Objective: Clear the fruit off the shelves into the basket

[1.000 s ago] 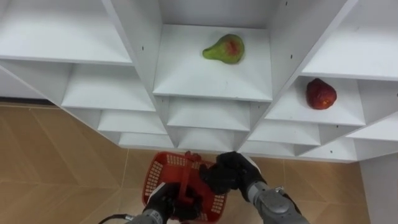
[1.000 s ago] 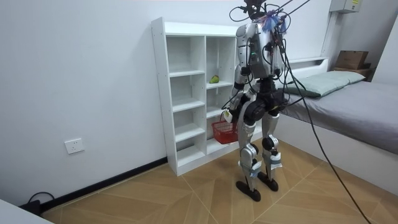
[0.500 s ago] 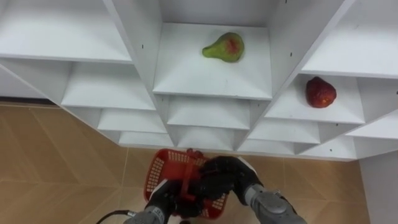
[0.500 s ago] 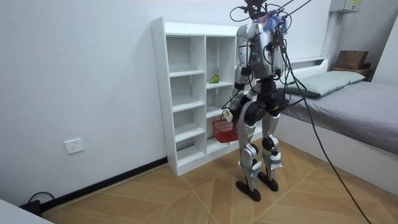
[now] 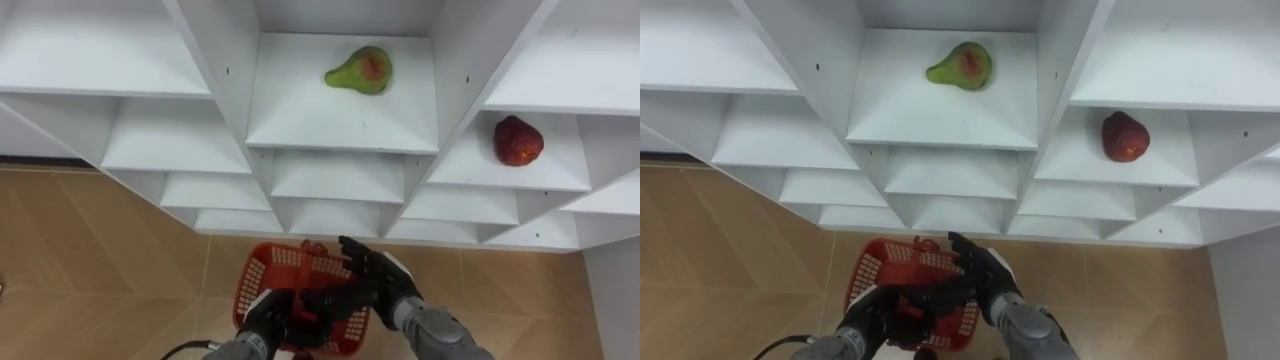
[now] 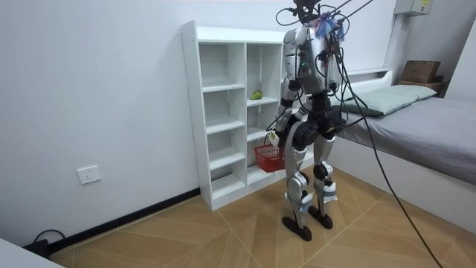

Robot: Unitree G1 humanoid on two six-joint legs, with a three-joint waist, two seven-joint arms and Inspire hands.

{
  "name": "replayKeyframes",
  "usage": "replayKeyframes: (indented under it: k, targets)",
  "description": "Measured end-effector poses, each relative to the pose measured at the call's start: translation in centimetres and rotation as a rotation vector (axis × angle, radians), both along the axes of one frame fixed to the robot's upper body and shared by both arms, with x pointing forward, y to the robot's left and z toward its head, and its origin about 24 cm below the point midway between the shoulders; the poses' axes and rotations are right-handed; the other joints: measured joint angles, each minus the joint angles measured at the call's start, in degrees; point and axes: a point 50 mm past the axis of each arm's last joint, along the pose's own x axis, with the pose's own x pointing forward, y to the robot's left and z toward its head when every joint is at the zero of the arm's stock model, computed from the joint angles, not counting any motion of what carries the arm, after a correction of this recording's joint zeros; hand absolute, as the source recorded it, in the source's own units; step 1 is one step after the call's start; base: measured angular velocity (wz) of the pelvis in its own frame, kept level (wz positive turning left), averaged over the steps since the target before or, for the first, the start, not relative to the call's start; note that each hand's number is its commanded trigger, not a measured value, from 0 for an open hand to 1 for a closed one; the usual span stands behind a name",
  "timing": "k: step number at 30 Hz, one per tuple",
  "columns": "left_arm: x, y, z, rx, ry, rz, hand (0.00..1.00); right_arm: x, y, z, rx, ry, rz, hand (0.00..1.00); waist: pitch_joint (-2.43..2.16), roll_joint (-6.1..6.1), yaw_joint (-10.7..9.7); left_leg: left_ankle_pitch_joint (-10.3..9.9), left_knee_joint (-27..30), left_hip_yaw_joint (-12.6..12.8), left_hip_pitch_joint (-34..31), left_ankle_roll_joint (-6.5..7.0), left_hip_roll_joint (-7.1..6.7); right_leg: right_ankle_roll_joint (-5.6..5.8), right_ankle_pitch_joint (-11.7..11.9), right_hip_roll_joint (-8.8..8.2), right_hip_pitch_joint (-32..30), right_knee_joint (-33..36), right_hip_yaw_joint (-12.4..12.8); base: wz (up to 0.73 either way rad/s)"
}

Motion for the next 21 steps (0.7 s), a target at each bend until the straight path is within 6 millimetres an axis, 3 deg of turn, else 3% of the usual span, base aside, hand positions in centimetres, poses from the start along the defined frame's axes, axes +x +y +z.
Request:
replayKeyframes:
  k: [21]
  targets:
    - [-0.15, -0.36, -0.01, -0.072, 0.023, 0.052, 1.00, 0.33, -0.04, 0.30, 0.019, -0.020, -0.033, 0.00, -0.03, 0.01, 0.05, 0.14, -0.18, 1.43, 0.84, 0.21, 0.09, 0.00, 0.00, 0.19, -0.26, 1.14, 1.30, -0.03]
